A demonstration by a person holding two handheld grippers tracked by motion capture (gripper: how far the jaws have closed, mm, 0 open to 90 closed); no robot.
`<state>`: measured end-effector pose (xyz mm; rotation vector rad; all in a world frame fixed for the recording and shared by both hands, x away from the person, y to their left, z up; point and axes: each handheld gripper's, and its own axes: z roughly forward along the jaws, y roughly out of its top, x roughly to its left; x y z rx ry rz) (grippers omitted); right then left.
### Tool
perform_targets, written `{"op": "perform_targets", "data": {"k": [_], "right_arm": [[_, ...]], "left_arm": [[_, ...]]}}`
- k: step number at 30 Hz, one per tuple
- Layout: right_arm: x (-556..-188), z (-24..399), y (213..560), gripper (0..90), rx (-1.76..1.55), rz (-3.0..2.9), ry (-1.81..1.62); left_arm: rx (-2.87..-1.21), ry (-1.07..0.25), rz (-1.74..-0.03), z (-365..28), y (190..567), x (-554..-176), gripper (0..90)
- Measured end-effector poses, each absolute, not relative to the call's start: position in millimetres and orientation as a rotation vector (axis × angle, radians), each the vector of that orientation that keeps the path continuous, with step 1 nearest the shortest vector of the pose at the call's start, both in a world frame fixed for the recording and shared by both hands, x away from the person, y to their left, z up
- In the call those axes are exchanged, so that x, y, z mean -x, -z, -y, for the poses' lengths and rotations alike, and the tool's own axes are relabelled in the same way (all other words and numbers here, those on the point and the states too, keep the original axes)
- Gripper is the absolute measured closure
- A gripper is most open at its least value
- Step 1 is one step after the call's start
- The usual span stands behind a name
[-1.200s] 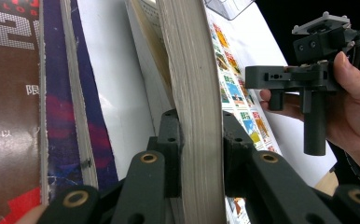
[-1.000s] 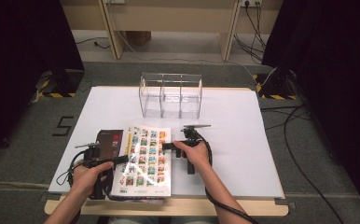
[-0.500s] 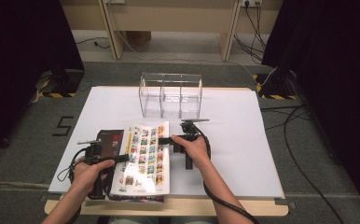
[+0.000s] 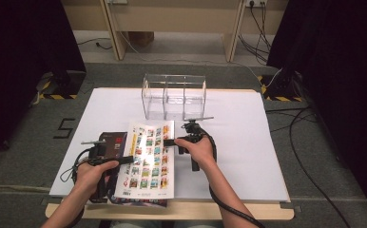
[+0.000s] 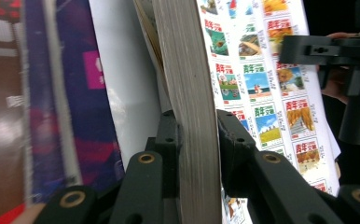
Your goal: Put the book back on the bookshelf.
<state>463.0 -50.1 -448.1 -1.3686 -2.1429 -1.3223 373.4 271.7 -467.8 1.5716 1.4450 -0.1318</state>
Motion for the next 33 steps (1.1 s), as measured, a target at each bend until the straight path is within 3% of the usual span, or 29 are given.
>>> {"op": "perform_targets", "data": {"k": [10,16,20,23,33], "right_arm": [[-469.3,55.1,462.1,61.8,1.367,2.020,1.309],[-467.2,51.7,455.8,67.0,1.382,2.023,1.319],[-459.1,58.1,442.5,72.7,1.380,1.958,1.427],[-446.3,70.7,409.5,74.0,1.361,2.019,1.570],[-416.0,99.2,353.6,74.0,1.440,2.258,1.757]], "left_arm": [[-1.610,0.137,-1.481,-267.2,470.7,-379.1,71.9],[-1.578,0.150,-1.485,-270.0,472.4,-378.0,70.4],[-1.549,0.152,-1.450,-270.2,469.9,-374.6,60.0],[-1.513,0.016,-1.378,-276.1,458.8,-363.0,59.5],[-1.470,-0.144,-1.343,-289.4,458.9,-337.4,54.1]]}}
